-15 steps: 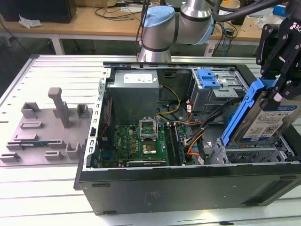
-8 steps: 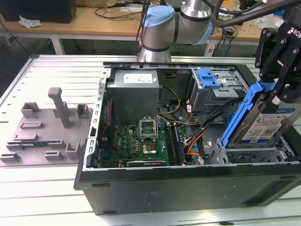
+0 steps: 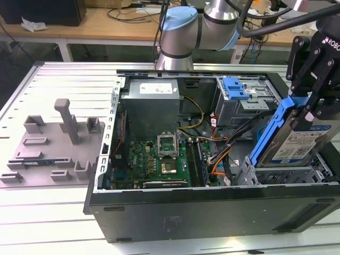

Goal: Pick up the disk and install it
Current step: 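Insert the disk into the insertion slot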

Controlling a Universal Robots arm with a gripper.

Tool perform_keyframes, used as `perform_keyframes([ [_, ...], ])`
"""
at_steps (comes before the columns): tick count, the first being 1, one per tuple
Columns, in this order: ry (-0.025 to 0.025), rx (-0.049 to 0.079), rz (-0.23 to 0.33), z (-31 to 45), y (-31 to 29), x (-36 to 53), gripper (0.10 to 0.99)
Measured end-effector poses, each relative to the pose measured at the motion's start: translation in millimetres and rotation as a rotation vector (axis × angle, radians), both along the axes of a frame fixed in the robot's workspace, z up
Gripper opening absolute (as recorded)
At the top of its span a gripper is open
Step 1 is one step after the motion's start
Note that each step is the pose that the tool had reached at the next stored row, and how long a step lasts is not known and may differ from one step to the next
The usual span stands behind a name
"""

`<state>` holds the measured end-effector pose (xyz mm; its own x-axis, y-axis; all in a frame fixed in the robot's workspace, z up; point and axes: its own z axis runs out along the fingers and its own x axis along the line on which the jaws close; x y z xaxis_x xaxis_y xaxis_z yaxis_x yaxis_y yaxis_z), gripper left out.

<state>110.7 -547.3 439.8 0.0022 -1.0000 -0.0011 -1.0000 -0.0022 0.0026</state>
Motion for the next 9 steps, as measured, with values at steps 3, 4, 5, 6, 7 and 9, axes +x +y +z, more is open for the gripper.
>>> perform_keyframes([
  [3,0.0,0.0,0.0,-2.5,-0.1,0.0,0.365],
  [4,0.0001,0.0,0.0,-3.5,-0.2,0.0,0.365],
  [5,0.0,0.0,0.0,-4.2,-0.2,0.0,0.365],
  [6,0.0001,0.0,0.0,-5.5,-0.3,0.0,0.365],
  [7,0.0001,0.0,0.0,-6.5,-0.4,0.0,0.365],
  [9,0.0,0.0,0.0,-8.7,-0.5,0.0,0.365],
])
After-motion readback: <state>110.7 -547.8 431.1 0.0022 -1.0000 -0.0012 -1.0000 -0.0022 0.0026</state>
